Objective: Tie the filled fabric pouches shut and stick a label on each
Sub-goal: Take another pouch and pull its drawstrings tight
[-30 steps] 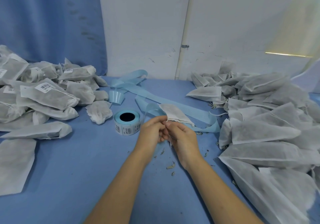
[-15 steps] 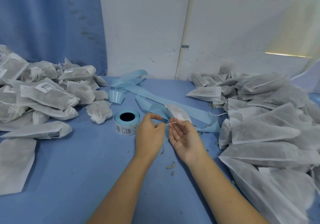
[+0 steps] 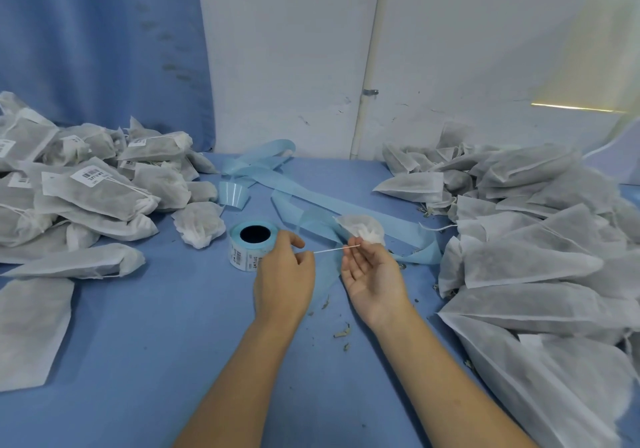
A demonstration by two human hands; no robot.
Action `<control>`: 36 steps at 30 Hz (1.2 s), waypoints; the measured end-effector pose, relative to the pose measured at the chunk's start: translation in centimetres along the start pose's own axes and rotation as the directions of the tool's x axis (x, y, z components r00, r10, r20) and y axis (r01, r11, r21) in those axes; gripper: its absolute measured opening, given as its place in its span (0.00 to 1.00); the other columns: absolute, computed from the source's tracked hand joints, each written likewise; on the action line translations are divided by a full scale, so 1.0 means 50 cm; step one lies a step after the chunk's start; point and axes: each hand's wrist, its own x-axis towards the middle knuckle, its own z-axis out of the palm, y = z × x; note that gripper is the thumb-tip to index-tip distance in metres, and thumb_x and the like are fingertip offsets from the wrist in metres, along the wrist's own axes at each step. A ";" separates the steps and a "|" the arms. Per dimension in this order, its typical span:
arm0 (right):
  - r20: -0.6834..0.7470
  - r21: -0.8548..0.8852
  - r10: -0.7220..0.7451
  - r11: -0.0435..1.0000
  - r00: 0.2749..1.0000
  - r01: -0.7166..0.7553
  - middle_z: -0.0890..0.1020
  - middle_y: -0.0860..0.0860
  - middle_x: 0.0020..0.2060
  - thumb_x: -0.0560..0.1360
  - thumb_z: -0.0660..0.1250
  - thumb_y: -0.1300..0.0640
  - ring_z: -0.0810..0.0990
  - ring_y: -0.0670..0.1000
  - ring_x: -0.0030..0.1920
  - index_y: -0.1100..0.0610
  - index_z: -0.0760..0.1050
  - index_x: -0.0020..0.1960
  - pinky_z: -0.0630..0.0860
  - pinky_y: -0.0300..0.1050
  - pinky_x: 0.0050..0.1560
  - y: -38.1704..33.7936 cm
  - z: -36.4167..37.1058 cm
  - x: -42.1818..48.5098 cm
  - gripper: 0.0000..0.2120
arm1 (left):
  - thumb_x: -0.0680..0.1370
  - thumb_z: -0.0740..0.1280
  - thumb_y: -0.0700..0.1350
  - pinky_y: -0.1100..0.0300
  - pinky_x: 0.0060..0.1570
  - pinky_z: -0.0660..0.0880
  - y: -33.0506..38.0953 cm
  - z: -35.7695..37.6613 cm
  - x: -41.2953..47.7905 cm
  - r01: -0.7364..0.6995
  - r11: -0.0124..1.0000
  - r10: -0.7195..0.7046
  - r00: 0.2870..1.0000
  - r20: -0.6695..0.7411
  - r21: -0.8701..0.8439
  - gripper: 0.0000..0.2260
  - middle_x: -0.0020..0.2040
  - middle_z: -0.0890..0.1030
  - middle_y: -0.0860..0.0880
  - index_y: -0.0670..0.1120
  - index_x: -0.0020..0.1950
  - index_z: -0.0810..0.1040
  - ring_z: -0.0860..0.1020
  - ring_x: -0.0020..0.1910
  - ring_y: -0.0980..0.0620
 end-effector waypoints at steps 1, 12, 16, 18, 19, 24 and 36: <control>0.010 -0.013 -0.013 1.000 1.000 0.013 0.82 0.53 0.38 0.79 0.61 0.63 0.80 0.48 0.43 0.61 0.77 0.45 0.77 0.39 0.44 0.001 -0.001 0.001 0.08 | 0.78 0.60 0.42 0.50 0.41 0.75 0.002 -0.001 -0.003 -0.029 1.000 0.029 0.999 0.013 -0.001 0.08 0.35 0.76 0.50 0.48 0.56 0.73 0.76 0.37 0.48; 0.026 -0.250 -0.111 0.962 0.993 0.114 0.73 0.51 0.35 0.76 0.68 0.62 0.71 0.45 0.32 0.60 0.78 0.48 0.71 0.36 0.34 0.018 -0.002 0.004 0.02 | 0.79 0.56 0.35 0.45 0.50 0.77 0.068 0.026 -0.025 -0.049 0.950 0.054 0.999 0.008 -0.309 0.14 0.57 0.79 0.48 0.45 0.61 0.75 0.80 0.47 0.41; 0.070 -0.284 -0.104 0.951 0.992 0.120 0.78 0.53 0.31 0.77 0.66 0.62 0.76 0.46 0.27 0.63 0.78 0.46 0.71 0.36 0.27 0.020 0.001 -0.005 0.04 | 0.81 0.59 0.40 0.52 0.48 0.79 0.055 0.046 -0.033 0.095 0.942 -0.041 0.984 0.173 -0.322 0.11 0.46 0.82 0.48 0.43 0.62 0.75 0.80 0.42 0.50; 0.103 -0.285 -0.119 0.948 0.987 0.144 0.82 0.54 0.32 0.78 0.65 0.63 0.80 0.46 0.29 0.63 0.80 0.44 0.76 0.36 0.30 0.021 0.002 -0.008 0.07 | 0.81 0.60 0.41 0.64 0.45 0.77 0.047 0.046 -0.035 0.049 0.958 -0.005 0.988 0.155 -0.281 0.12 0.46 0.82 0.48 0.45 0.63 0.76 0.80 0.42 0.54; 0.115 -0.295 -0.132 0.942 0.985 0.160 0.82 0.55 0.32 0.78 0.64 0.64 0.80 0.47 0.31 0.63 0.81 0.44 0.77 0.36 0.32 0.021 0.002 -0.008 0.07 | 0.81 0.59 0.41 0.69 0.44 0.74 0.046 0.044 -0.036 0.015 0.970 0.017 0.991 0.130 -0.241 0.12 0.47 0.82 0.49 0.46 0.63 0.76 0.79 0.43 0.56; 0.137 -0.375 -0.141 0.909 0.981 0.183 0.79 0.59 0.43 0.76 0.67 0.64 0.77 0.54 0.44 0.61 0.84 0.42 0.76 0.43 0.49 0.031 -0.003 -0.010 0.07 | 0.82 0.56 0.43 0.58 0.49 0.72 0.041 0.032 -0.033 -0.090 0.996 0.091 0.995 0.035 -0.030 0.13 0.53 0.80 0.51 0.50 0.63 0.76 0.77 0.52 0.51; 0.134 -0.313 -0.033 0.947 0.990 0.074 0.83 0.60 0.49 0.75 0.67 0.68 0.83 0.52 0.48 0.67 0.81 0.49 0.79 0.41 0.54 0.014 -0.005 0.001 0.06 | 0.78 0.57 0.40 0.53 0.51 0.75 0.043 0.032 -0.037 0.016 0.983 0.009 0.991 0.136 -0.181 0.19 0.48 0.81 0.50 0.53 0.66 0.75 0.78 0.49 0.48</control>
